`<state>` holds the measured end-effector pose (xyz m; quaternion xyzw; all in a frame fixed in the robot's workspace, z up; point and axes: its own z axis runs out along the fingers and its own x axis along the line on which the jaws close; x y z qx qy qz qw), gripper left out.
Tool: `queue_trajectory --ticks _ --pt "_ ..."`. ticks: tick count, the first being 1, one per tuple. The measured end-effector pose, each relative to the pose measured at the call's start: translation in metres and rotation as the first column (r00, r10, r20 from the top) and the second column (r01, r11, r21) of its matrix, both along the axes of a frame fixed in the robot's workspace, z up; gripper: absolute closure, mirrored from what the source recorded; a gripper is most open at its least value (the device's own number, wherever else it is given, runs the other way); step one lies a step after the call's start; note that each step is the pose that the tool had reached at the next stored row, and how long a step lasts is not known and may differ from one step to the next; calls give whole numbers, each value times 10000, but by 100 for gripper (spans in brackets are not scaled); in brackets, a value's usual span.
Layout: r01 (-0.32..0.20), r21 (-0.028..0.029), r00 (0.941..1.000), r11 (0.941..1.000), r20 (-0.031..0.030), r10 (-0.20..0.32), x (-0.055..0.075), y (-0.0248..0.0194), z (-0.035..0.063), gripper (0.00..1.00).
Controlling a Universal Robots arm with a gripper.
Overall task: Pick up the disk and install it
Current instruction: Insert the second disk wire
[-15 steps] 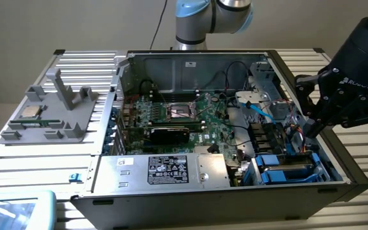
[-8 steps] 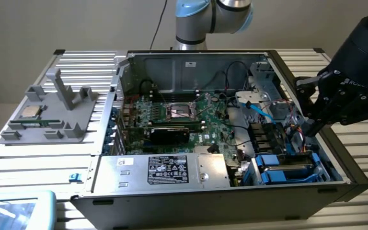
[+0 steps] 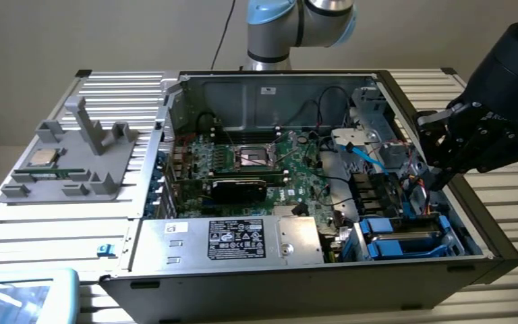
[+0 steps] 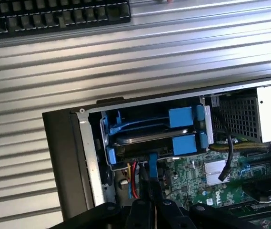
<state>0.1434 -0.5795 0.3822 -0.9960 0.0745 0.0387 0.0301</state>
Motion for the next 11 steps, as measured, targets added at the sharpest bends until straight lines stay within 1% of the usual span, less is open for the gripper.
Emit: queue_trajectory --ticks 2,3,7,8,11 --pt "-301 81 9995 9995 2 301 0 0 -1 89" --pt "-401 98 9992 9991 3 401 0 0 -1 89" --pt "-407 98 9992 9991 2 407 -1 0 0 89" --pt "-407 130 9992 9991 4 407 -5 -6 -2 89" --pt "-405 464 9992 9981 17 405 -25 -34 -16 89"
